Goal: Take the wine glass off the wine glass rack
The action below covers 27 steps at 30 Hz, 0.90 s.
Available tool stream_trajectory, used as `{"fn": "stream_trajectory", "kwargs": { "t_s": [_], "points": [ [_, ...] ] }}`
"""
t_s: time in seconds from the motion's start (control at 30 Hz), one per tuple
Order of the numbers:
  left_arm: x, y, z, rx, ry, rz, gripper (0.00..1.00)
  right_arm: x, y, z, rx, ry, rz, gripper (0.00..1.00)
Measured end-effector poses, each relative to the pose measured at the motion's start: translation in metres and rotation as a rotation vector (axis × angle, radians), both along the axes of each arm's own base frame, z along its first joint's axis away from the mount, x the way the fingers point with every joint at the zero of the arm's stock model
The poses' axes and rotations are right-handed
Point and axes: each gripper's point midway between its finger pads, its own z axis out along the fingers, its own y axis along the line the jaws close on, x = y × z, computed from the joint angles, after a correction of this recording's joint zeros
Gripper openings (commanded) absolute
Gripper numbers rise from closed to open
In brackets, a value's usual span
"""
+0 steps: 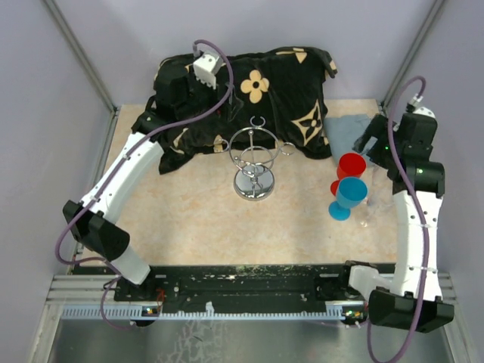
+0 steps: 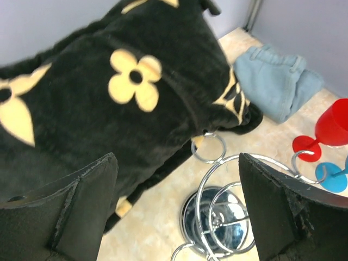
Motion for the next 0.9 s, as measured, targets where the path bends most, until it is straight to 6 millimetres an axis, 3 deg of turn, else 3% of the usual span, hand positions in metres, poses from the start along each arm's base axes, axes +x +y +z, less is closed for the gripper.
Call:
{"fn": "stream_trajectory", "kwargs": {
  "t_s": [0.13, 0.27, 0.4, 0.63, 0.9],
  "points": [
    [0.009, 0.016, -0.022, 0.001, 0.070, 0.065, 1.00, 0.010, 0.034, -0.003, 0.000, 0.003, 0.122, 0.90],
    [0.012, 0.026, -0.045, 0.018, 0.120, 0.109, 1.00, 0.014, 0.048, -0.020, 0.013, 0.028, 0.165, 0.90],
    [0.011, 0.040, -0.063, 0.035, 0.153, 0.153, 1.00, 0.010, 0.051, -0.039, 0.028, 0.068, 0.175, 0.91],
    [0.008, 0.060, -0.085, 0.050, 0.198, 0.214, 1.00, 0.000, 0.054, -0.046, 0.036, 0.060, 0.182, 0.92],
    [0.005, 0.065, -0.080, 0.045, 0.187, 0.226, 1.00, -0.007, 0.052, -0.041, 0.028, 0.026, 0.173, 0.93]
  ]
}}
